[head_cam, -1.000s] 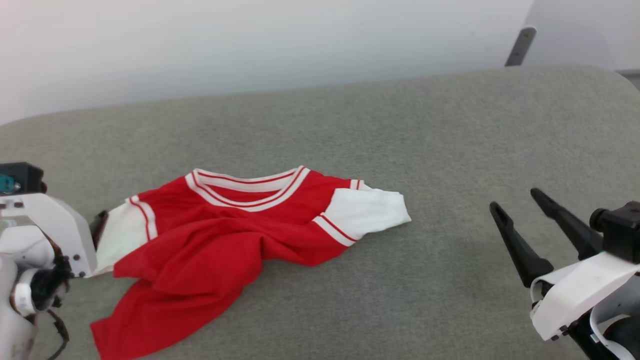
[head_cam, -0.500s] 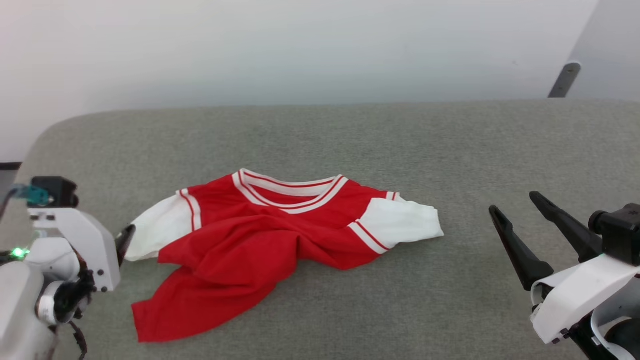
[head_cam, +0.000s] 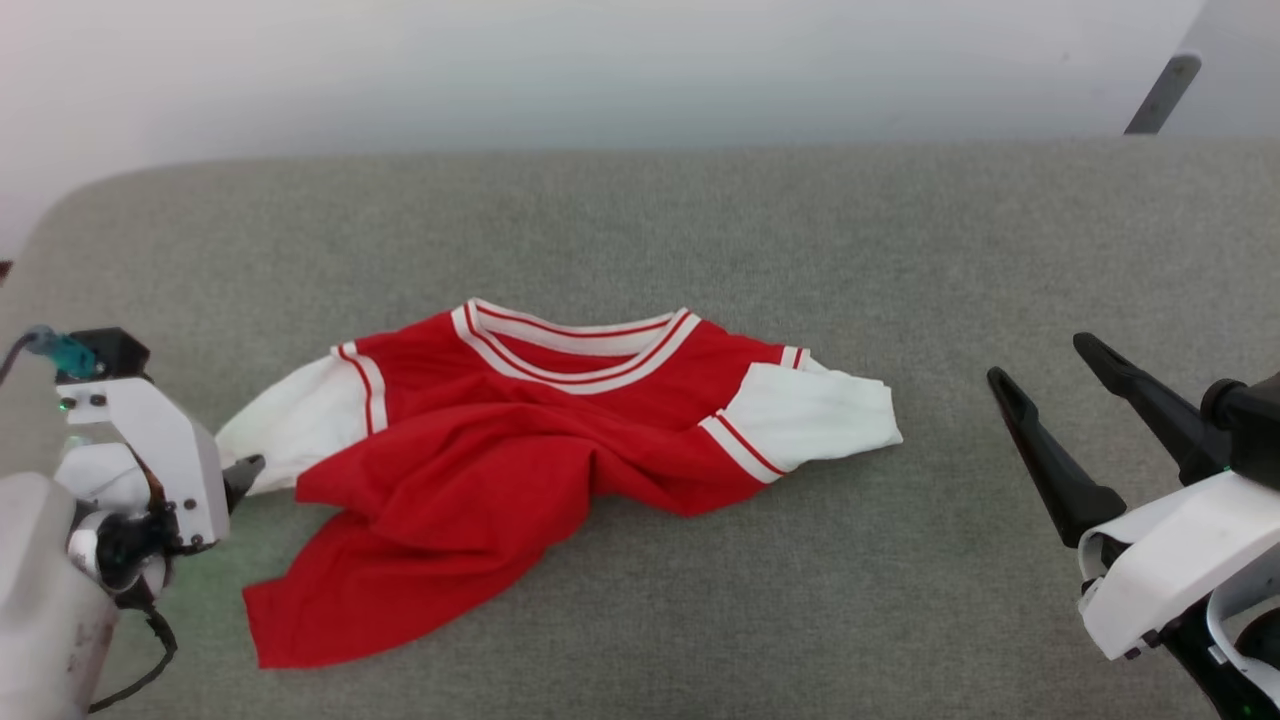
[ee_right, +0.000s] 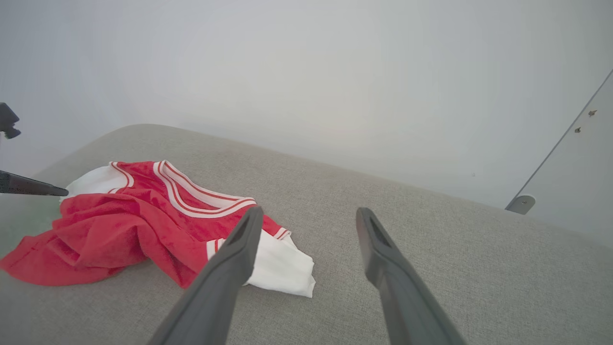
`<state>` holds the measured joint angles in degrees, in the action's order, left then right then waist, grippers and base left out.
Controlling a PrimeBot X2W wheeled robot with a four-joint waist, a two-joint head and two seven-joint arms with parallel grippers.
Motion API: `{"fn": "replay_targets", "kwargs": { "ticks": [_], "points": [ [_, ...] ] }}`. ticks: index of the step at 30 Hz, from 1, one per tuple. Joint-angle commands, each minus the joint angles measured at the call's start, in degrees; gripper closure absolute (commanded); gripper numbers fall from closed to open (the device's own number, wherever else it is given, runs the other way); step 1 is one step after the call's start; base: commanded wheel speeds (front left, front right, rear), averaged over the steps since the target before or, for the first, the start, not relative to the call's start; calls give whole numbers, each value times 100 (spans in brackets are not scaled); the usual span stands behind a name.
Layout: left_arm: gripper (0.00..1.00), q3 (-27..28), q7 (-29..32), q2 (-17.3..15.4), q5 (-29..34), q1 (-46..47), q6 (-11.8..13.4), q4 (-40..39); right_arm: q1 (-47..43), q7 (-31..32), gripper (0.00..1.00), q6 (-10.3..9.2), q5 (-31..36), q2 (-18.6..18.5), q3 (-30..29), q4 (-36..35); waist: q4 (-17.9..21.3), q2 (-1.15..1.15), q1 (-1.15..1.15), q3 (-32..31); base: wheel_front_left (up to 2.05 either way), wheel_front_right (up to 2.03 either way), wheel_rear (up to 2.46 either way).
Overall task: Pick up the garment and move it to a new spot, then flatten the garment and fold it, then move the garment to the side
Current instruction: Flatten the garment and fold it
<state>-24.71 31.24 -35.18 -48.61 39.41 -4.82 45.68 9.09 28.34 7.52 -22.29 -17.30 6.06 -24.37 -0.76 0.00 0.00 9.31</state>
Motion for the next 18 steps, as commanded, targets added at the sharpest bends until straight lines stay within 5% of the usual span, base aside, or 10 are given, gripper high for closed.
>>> {"fn": "replay_targets", "kwargs": {
  "ticks": [1,10,12,14,15,18],
  "points": [
    [0,-38,-26,36,36,102,-42,131,100,35,0,-5,17,-29,-4,-31,27,0,0,180,0,0,0],
    [0,-159,41,212,-40,463,-176,972,249,175,0,-5,66,-76,18,-137,52,0,0,415,0,0,0],
    [55,-141,58,255,-91,520,-189,1142,275,208,0,-5,69,-81,20,-156,58,0,0,464,0,0,0],
    [63,-166,52,289,-104,569,-205,1285,312,235,0,-5,77,-89,1,-178,54,0,0,509,0,0,0],
    [100,-152,75,301,-142,599,-207,1370,331,252,0,-5,81,-96,-4,-190,56,0,0,534,0,0,0],
    [100,-173,190,335,-190,698,-213,1586,356,302,0,-5,66,-114,-31,-212,53,0,0,604,0,0,0]
  ]
}}
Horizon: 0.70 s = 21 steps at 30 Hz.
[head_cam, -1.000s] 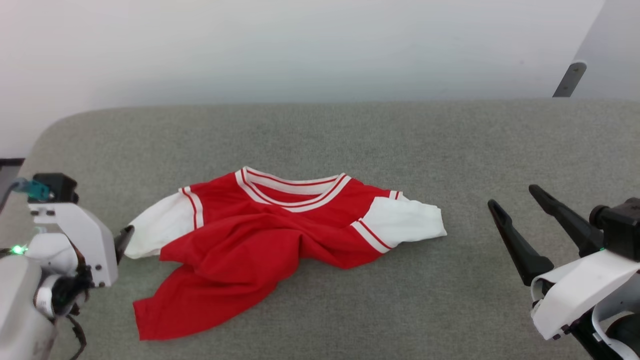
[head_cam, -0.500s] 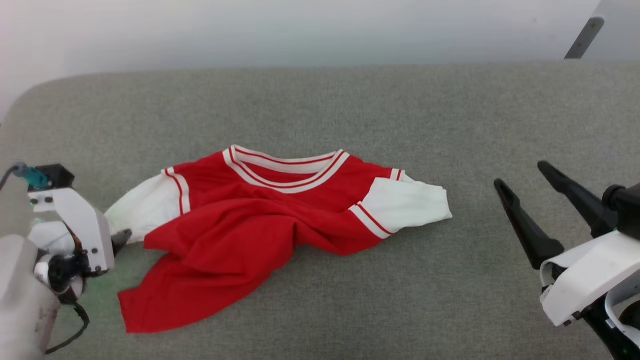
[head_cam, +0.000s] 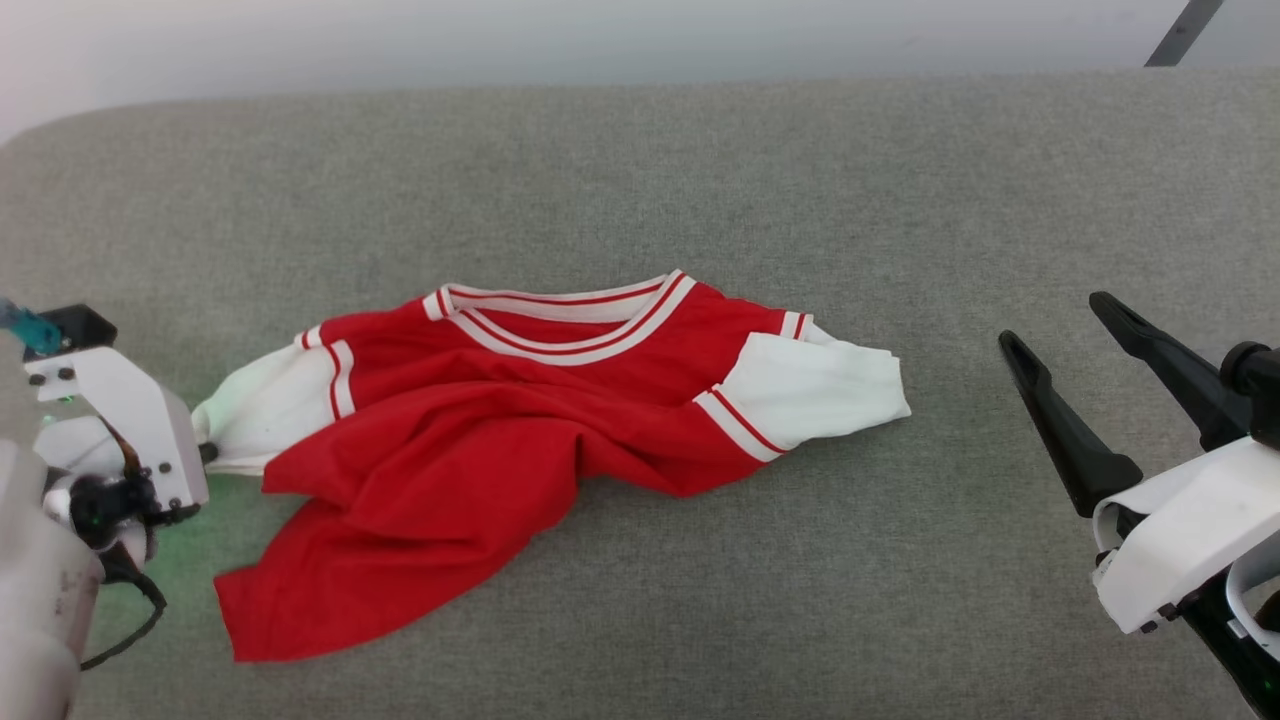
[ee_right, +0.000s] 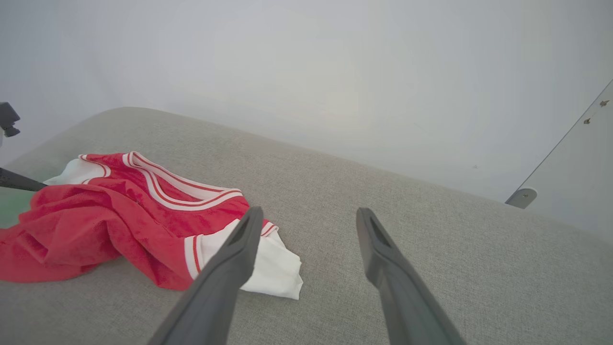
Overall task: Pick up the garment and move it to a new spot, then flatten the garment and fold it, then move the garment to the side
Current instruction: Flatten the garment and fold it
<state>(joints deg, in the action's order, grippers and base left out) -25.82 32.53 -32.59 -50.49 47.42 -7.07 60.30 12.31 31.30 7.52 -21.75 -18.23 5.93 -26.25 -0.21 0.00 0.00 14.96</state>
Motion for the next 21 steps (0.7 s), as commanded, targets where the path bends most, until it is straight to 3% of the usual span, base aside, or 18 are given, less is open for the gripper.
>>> {"fn": "replay_targets", "kwargs": {
  "ticks": [1,5,10,15,21],
  "points": [
    [100,-58,56,87,-34,-61,1,157,56,37,0,-5,11,-22,-30,-30,-4,0,0,64,0,0,0],
    [100,-156,-26,127,-27,84,-20,152,128,267,0,-5,-98,-57,-8,-30,-33,0,0,137,0,0,0],
    [100,-296,-87,179,-76,240,-33,86,361,1172,0,-5,-482,-202,278,190,-111,0,0,221,0,0,0],
    [100,-462,-113,245,-113,471,-37,-22,838,2294,0,-5,-945,-316,533,663,-263,0,0,366,0,0,0],
    [100,-682,-153,363,-170,741,-38,-129,1500,2747,0,-5,-970,-395,712,1501,-468,0,0,556,0,0,0]
  ]
}}
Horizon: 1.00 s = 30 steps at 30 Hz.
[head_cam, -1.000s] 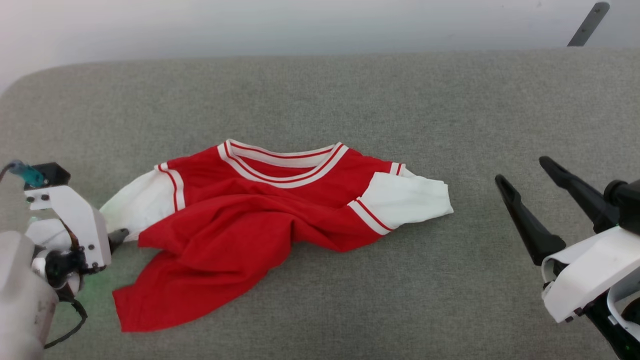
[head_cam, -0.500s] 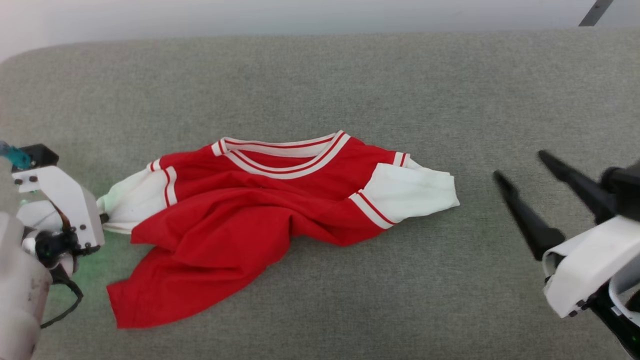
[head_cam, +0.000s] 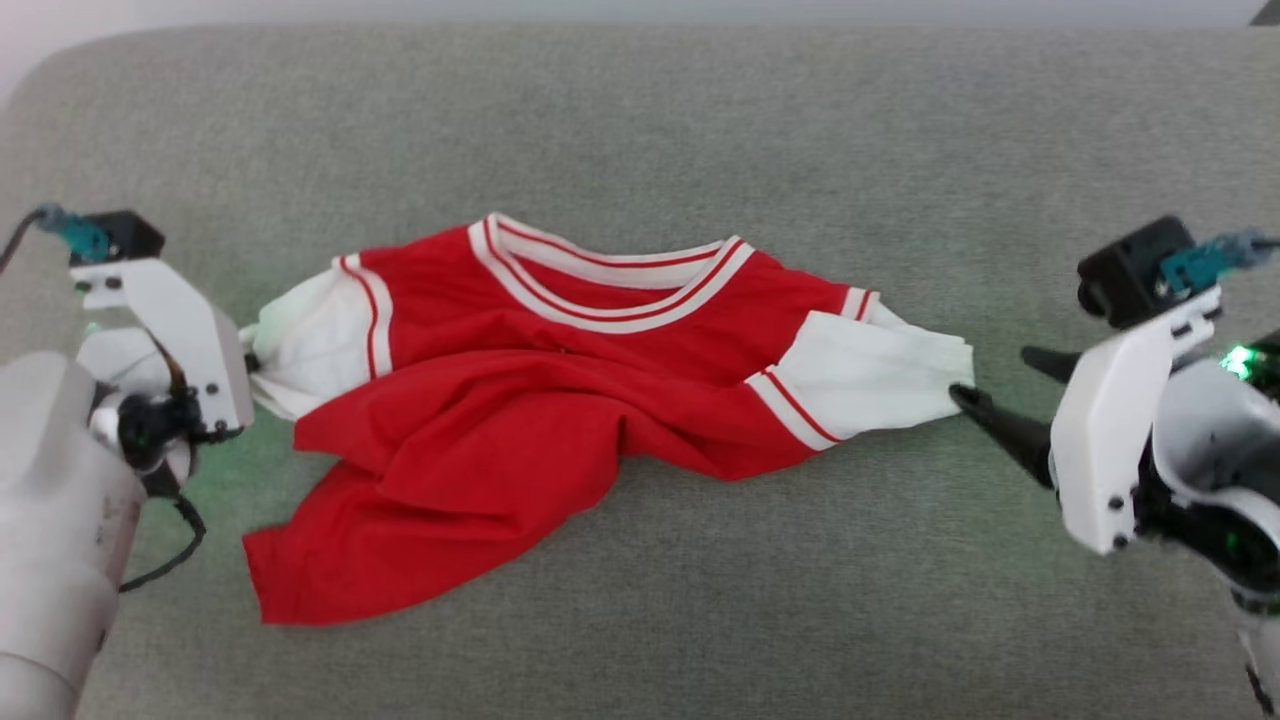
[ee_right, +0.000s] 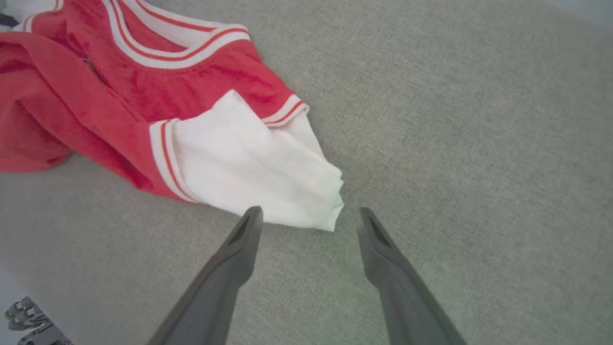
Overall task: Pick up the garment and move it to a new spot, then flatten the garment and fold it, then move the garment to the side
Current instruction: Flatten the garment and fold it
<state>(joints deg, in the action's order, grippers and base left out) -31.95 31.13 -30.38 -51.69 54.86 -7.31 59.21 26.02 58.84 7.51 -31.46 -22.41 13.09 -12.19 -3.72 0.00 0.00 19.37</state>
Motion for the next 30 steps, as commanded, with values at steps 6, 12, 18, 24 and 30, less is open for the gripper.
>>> {"fn": "replay_targets", "kwargs": {
  "ticks": [6,12,18,24,30],
  "points": [
    [100,-245,-99,179,-161,144,-14,-66,502,118,0,-3,17,66,232,876,-242,0,0,247,0,0,0],
    [100,-402,-171,187,-299,229,-14,-67,602,227,0,-3,-104,132,478,1633,-292,0,0,320,0,0,0],
    [100,-513,-145,189,-410,311,-13,-2,724,192,100,-3,-268,104,653,2023,-295,0,0,329,0,0,0],
    [100,-656,-174,137,-382,864,-13,-44,1455,-293,100,-3,-574,-23,595,2153,-321,0,0,-64,0,0,0],
    [100,-782,-267,212,-314,1580,-14,-214,2234,-847,100,-3,-702,-233,850,2383,-303,0,0,-705,0,0,0]
  ]
}}
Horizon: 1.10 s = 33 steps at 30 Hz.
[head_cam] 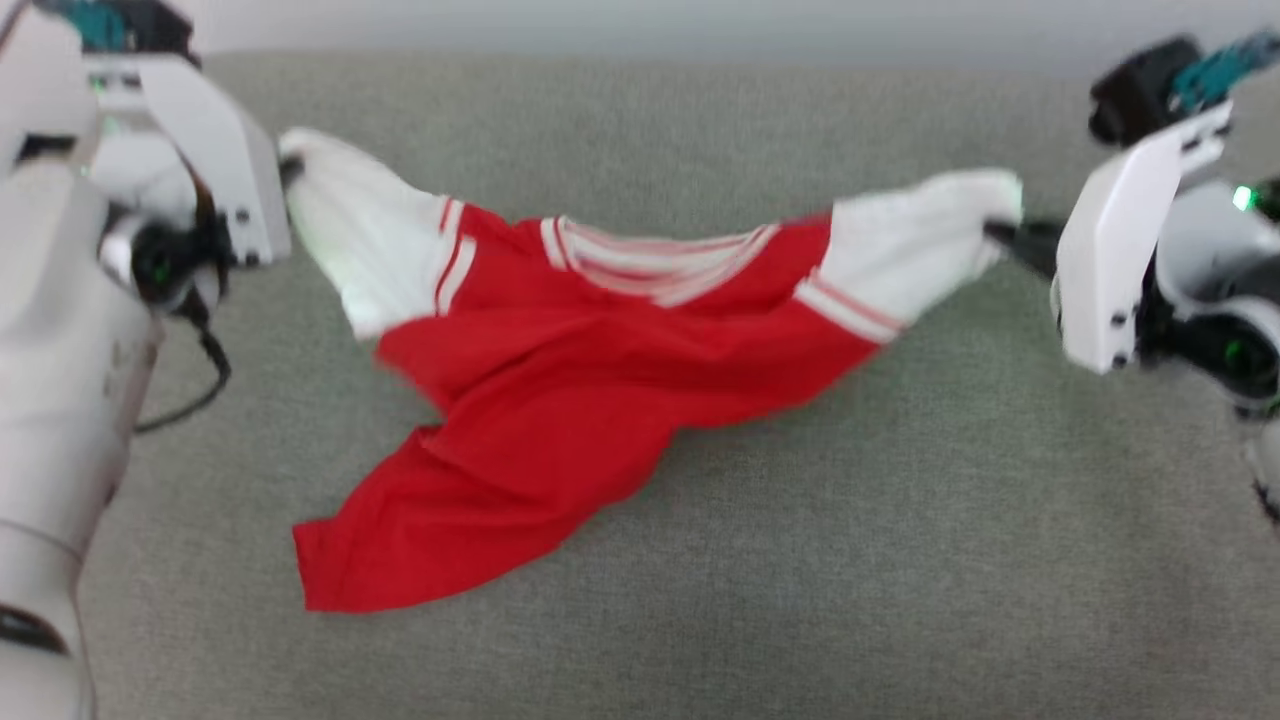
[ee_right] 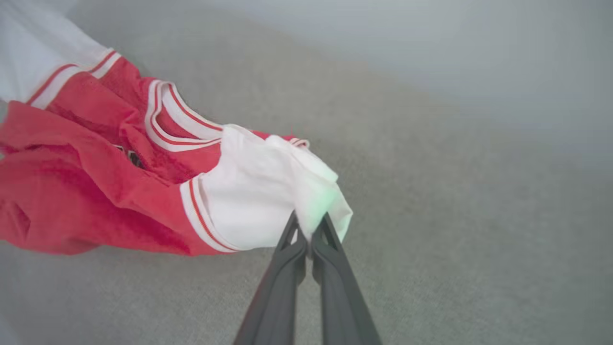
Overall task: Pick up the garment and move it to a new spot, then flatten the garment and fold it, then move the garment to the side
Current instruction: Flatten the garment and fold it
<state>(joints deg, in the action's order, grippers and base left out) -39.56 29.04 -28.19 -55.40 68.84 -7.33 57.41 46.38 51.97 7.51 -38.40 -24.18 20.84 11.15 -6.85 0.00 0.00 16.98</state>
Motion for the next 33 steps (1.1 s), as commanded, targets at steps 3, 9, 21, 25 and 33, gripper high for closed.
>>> {"fn": "replay_targets", "kwargs": {
  "ticks": [3,9,21,25,33],
  "points": [
    [100,3,-168,24,39,465,-11,-63,483,-482,100,-3,-30,-101,187,187,33,0,0,-681,0,0,0],
    [100,13,-565,107,26,1145,-11,-152,1354,-1586,100,-4,-40,-259,622,748,130,0,0,-1305,0,0,0],
    [100,74,-990,16,-116,2081,-12,-216,2807,-3451,100,-4,285,-489,1262,2216,301,0,0,-1973,0,0,0],
    [100,60,-991,8,-265,2100,-12,-332,3032,-3680,100,-4,131,-529,1464,2512,304,0,0,-2035,0,0,0],
    [100,-151,-624,-100,-558,1939,-12,-790,3238,-3613,100,-4,-351,-764,1842,2597,365,0,0,-1915,0,0,0]
  ]
}}
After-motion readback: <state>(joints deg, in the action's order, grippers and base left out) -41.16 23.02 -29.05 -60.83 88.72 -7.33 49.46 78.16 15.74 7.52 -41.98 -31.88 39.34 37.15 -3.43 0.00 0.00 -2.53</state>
